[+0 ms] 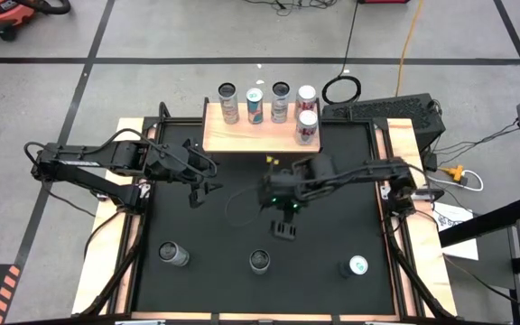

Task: Place canned beverage on shelf
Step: Put the right white and black soda can on the shelf

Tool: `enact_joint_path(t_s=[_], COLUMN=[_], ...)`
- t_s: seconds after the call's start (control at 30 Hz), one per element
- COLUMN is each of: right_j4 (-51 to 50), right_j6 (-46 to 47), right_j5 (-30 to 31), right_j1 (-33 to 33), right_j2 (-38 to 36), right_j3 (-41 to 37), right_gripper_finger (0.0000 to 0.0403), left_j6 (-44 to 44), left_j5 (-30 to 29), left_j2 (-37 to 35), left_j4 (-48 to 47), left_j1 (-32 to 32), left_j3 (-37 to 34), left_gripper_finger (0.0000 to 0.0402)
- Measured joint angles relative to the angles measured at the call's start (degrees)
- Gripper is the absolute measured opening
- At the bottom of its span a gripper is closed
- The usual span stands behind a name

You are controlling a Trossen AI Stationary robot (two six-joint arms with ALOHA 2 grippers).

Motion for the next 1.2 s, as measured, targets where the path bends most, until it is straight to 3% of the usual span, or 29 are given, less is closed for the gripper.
enact_joint_path(t_s=[0.33, 0.57, 0.77, 1.2], right_j4=[1.9, 8.8, 13.2, 13.6], right_j6=[4.7, 12.1, 15.8, 26.4], right_j5=[-0.1, -5.7, -6.0, 3.3], right_j1=[1.4, 3.2, 5.6, 10.8], right_j2=[4.9, 7.9, 9.7, 9.8], right_j3=[0.0, 0.0, 0.0, 0.0], right_gripper_finger=[0.0389, 0.0389, 0.0389, 0.0389], left_j6=[0.0, 0.5, 3.2, 3.7], left_j5=[0.0, 0.0, 0.0, 0.0], left_j2=[0.0, 0.0, 0.0, 0.0], left_j4=[-1.3, -7.0, -10.1, -13.4], left_j1=[0.0, 0.0, 0.0, 0.0], left_j3=[0.0, 0.0, 0.0, 0.0], left_gripper_finger=[0.0316, 0.0316, 0.0316, 0.0316])
